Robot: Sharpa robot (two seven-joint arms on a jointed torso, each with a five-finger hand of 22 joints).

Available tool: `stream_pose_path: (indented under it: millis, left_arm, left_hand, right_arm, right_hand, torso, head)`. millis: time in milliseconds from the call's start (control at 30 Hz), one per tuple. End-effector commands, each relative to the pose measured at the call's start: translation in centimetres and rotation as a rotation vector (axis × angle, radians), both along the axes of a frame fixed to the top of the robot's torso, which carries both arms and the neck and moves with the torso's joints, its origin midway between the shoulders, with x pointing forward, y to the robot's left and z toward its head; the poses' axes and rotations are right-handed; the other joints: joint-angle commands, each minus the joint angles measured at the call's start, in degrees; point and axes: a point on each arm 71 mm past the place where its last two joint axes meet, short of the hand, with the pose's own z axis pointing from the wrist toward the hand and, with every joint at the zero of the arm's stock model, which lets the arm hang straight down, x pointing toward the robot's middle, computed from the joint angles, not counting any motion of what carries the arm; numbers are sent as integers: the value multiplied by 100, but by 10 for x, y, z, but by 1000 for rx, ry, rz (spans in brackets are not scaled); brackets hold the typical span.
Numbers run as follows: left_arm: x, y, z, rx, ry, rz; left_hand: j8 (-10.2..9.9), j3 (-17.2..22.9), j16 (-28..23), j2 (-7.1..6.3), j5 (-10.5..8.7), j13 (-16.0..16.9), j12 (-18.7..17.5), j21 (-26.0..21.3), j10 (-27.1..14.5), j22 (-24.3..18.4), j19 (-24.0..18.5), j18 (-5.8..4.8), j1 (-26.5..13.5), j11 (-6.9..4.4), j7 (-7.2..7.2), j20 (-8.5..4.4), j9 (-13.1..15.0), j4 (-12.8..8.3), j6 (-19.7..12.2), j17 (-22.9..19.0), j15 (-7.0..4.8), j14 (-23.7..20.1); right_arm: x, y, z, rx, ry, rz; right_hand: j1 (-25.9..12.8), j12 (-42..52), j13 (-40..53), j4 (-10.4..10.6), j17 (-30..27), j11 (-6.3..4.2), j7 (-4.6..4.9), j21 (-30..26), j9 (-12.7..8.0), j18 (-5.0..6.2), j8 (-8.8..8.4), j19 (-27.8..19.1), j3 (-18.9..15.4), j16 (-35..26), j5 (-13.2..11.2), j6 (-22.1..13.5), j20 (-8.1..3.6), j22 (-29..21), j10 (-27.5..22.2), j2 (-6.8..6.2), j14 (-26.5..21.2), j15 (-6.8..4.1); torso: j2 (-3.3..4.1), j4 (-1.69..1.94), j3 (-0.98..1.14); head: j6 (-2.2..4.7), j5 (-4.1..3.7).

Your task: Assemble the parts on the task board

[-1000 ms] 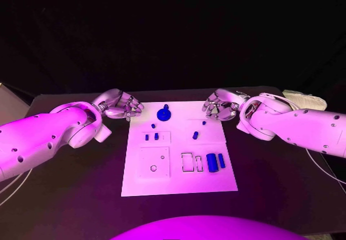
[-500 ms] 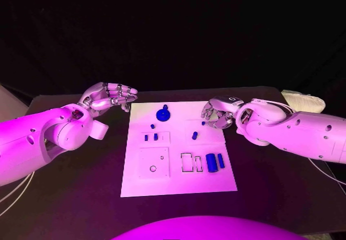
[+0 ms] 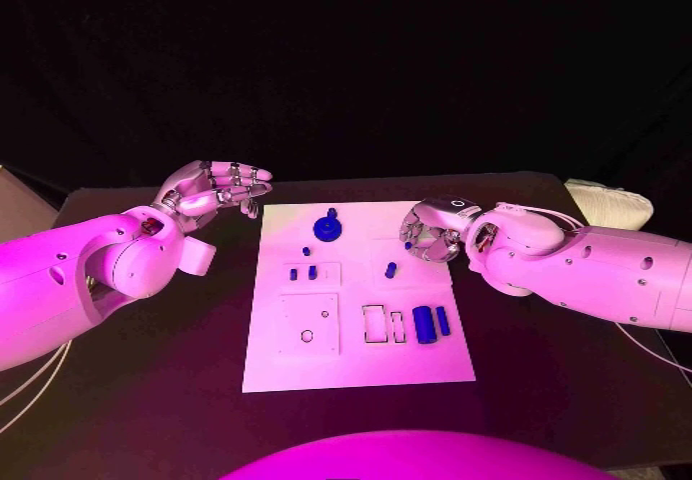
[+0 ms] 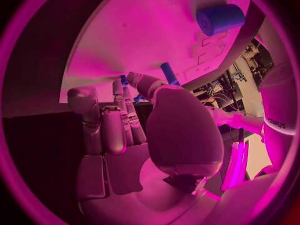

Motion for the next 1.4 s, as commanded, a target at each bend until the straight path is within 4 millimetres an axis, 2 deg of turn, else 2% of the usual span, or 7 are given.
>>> stream_pose_path:
  millis: [33,700,800,900,1267,1400]
  left_arm:
    - [-1,-2,2,-30,-4,-12]
    - [-1,-1,1,-23,7,-14]
    - [-2,-1,1,-22,7,-14]
    - [-1,0,1,-21,8,-13]
    - [0,1,1,-18,3,1]
    - [1,2,1,-17,0,9]
  left_hand:
    - [29,-39,-15,4,3,2,21,-25,-38,-9,39,44,-63,2,16,20,-7,2,-46,-10,9,-18]
    - [26,-70,-18,4,5,-9,15,-67,-106,-45,81,42,-58,24,39,26,-17,13,-102,-17,23,-15]
    - [26,-70,-18,4,5,-9,15,-67,-106,-45,81,42,-58,24,39,26,-17,13,-102,-17,23,-15]
    - [26,-70,-18,4,5,-9,15,-67,-106,-45,81,42,-58,24,39,26,-17,13,-102,-17,23,-15]
    - [33,-86,-19,6,3,-12,17,-85,-131,-60,96,41,-64,32,46,30,-17,24,-112,-19,30,-16]
    - [48,-124,-29,-8,-4,-18,15,-121,-196,-87,115,39,-83,45,50,41,-18,45,-132,-26,44,-38]
  right_arm:
    - [-1,3,-5,-40,4,8]
    - [0,9,-11,-68,8,-15]
    - [0,10,-9,-56,-9,-19]
    - [0,11,-8,-38,-31,-25]
    - [-4,11,2,45,-122,-50]
    - [-7,11,9,74,-149,-51]
  right_hand:
    - [70,33,10,-4,12,-8,-9,49,23,-43,40,27,64,43,-19,72,-18,30,60,45,287,-1]
    - [135,52,48,-26,19,-89,-93,286,159,-78,191,72,174,110,-59,325,-67,294,283,220,268,-62]
    - [230,91,90,-90,54,-148,-144,409,241,-95,288,111,223,152,-122,451,-105,424,430,339,275,-110]
    - [276,111,130,-147,66,-181,-167,499,314,-110,352,134,270,175,-67,499,-140,521,547,405,276,-142]
    - [294,108,166,-212,80,-204,-184,529,384,-112,397,130,327,198,-45,508,-165,560,626,415,278,-163]
    - [295,104,168,-218,80,-204,-185,551,390,-117,400,137,334,199,-50,509,-167,584,628,414,277,-164]
  torso:
    - [5,-3,5]
    - [-3,-10,0]
    - [-3,-10,0]
    - [-4,-6,1]
    - [-14,-2,0]
    - [-13,-9,7]
  head:
    - [-9,8]
    - [-51,-3]
    - [-54,-1]
    - [-52,-1]
    - [-43,14]
    - [-31,27]
